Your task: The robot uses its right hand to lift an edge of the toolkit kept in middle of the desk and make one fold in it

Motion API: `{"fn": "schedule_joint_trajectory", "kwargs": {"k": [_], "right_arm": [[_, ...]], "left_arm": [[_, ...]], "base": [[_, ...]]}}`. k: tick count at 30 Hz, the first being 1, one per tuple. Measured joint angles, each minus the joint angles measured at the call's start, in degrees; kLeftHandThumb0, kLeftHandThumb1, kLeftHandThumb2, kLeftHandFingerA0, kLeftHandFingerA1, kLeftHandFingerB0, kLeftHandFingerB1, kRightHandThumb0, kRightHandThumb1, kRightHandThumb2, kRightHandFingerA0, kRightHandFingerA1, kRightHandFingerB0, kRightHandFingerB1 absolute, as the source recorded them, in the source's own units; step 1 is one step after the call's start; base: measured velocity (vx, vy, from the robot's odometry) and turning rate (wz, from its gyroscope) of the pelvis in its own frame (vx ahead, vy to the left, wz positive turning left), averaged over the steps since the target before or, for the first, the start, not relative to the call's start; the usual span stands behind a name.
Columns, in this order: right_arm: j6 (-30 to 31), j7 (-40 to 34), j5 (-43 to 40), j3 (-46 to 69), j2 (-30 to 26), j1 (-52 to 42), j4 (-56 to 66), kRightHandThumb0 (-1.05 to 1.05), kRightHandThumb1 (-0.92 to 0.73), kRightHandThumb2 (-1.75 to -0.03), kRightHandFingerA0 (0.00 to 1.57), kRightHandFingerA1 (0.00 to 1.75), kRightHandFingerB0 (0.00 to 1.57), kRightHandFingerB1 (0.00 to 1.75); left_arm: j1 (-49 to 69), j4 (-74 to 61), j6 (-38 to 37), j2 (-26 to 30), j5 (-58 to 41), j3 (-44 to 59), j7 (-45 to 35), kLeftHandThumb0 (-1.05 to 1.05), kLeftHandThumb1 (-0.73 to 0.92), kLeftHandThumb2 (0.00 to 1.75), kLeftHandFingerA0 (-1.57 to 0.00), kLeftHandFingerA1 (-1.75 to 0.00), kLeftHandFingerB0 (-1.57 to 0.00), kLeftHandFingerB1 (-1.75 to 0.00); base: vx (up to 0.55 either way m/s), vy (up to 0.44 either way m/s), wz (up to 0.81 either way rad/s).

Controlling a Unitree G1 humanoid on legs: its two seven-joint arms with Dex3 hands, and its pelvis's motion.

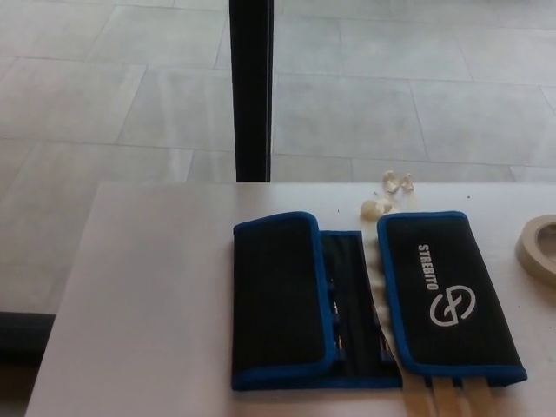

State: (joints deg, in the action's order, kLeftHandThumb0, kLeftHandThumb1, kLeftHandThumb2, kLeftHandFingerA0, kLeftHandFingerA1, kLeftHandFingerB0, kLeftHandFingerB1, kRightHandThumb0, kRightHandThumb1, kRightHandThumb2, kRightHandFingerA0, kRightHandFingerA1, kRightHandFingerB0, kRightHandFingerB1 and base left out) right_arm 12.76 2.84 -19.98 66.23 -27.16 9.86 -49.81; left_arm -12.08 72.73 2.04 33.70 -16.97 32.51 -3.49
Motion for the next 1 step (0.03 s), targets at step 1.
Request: {"fn": "schedule_joint_trajectory", "kwargs": {"k": [1], "right_arm": [[-0.3,-0.3,-0.2,0.2,0.0,0.0,-1.5,-0.51,-0.61,-1.06,0.47,0.74,0.00,0.48]], "left_arm": [[0.2,0.0,0.0,0.0,0.0,0.0,0.0,-0.77,0.82,0.65,-0.52,-0.65,-0.41,-0.50]], "base": [[0.00,0.000,0.00]]}}
